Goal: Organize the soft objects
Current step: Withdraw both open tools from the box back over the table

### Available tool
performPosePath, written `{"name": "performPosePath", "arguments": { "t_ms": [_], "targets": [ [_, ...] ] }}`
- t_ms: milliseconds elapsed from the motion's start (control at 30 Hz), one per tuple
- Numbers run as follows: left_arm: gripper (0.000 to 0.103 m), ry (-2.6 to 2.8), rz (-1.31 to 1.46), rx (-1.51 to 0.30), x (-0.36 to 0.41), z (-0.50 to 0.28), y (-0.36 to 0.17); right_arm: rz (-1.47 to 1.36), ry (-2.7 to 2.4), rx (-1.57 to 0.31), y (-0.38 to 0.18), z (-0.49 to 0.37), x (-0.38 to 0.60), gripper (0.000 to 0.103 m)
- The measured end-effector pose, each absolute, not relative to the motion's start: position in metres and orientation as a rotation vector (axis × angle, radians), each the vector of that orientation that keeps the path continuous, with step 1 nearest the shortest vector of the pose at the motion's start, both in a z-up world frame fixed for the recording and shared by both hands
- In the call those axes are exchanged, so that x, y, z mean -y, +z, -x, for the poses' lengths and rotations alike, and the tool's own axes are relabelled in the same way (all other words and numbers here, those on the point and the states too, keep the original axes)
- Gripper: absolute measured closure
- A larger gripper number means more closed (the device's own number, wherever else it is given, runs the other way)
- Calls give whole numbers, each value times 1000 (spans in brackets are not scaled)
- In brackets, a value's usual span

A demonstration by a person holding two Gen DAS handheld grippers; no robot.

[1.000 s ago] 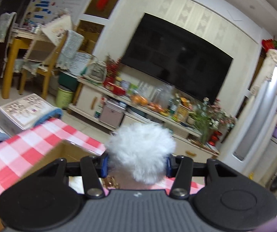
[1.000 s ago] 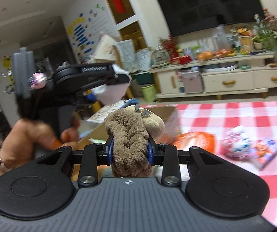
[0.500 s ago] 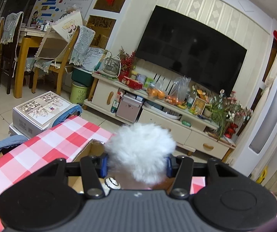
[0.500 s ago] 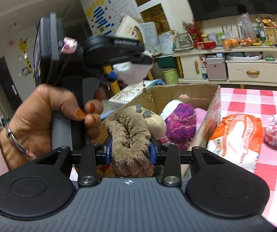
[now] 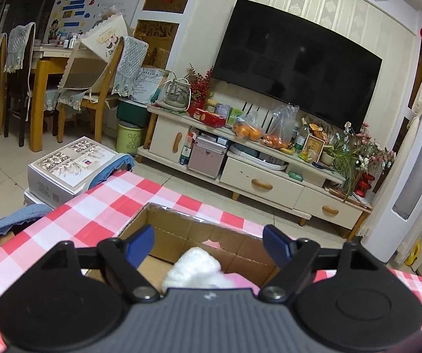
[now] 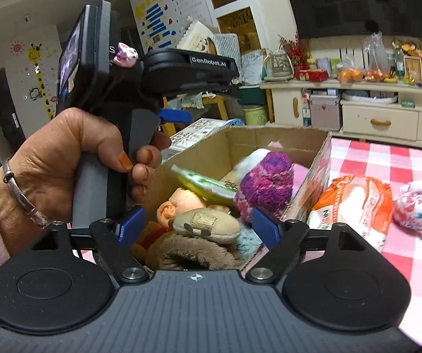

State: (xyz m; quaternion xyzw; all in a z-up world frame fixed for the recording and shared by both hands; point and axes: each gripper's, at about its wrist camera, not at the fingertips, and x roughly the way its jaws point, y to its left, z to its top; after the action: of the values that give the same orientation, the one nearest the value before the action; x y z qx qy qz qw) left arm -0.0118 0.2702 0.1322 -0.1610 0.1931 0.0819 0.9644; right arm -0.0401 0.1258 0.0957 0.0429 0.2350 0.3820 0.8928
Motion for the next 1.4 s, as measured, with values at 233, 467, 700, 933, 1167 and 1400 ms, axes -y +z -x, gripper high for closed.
{"name": "performPosePath", "arguments": {
  "t_ms": [233, 467, 700, 933, 1167, 1400],
  "targets": [
    [14, 165, 297, -397, -259, 11, 132, -82, 740, -463, 98, 44, -112, 1],
    [11, 161, 279, -403, -247, 9, 132, -136, 685, -480, 96, 41, -92, 0],
    [8, 144, 250, -413, -231, 7, 131, -147, 647, -476, 96, 41, -82, 0],
    [7, 123, 213, -426, -211, 3, 129, -156, 613, -471, 93, 44, -79, 0],
    [5, 101, 172, -436, -189, -2, 127, -177, 581, -475, 92, 44, -74, 0],
    [4, 75, 139, -448, -168, -7, 124, -195, 545, -479, 90, 42, -68, 0]
  ]
}}
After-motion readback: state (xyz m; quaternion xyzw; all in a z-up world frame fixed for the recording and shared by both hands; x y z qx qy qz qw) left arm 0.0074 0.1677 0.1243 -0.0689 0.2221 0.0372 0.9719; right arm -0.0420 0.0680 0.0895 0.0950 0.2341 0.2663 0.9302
